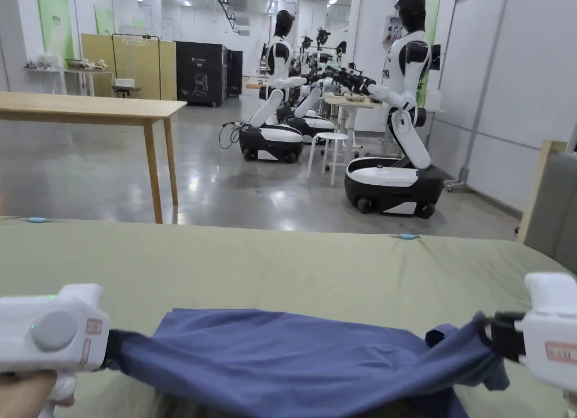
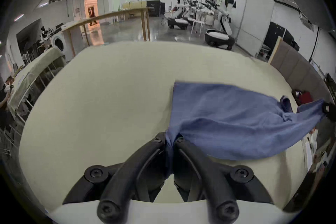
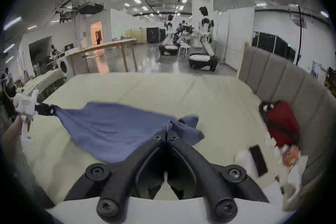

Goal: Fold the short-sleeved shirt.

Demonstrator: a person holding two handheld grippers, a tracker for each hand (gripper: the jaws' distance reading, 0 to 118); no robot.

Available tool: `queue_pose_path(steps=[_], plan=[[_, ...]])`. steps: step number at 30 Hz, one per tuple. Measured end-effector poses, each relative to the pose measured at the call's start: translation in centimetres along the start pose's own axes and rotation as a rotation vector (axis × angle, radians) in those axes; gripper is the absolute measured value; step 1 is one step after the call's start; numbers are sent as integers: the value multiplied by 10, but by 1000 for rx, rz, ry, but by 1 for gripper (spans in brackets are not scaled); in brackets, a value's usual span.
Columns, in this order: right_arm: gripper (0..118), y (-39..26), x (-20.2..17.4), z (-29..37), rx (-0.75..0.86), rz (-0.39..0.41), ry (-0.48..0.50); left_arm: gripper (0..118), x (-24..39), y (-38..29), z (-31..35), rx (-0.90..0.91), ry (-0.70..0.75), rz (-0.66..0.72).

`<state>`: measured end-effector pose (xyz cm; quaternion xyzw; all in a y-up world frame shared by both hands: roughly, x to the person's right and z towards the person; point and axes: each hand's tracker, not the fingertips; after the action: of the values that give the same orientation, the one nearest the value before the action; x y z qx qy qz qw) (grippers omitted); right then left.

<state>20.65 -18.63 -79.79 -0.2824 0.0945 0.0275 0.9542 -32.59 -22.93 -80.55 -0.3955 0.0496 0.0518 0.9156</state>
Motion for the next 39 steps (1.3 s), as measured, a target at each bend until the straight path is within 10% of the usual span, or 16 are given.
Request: queue_pose_path(steps=[15,29,31,33,34,39], plan=[[1,-160,12,136,-69,-202,19,5,-51,-162,122,-84,-89,35],[2,-199,15,139,-124,-214,22,5,-48,-203,134,-135,-139,53],[17,-204,14,136,-131,-241,26,16,-47,-210,132,-135,-147,52],[105,-207,18,133,-144,-264,14,102,-48,-212,133,-136,-139,56],[118,-209,17,132,-157,-266,-5,116,-50,-216,131,-147,-127,59],[117,-204,17,148,-84,-195,-79,107,-59,-217,162,-30,-64,117]])
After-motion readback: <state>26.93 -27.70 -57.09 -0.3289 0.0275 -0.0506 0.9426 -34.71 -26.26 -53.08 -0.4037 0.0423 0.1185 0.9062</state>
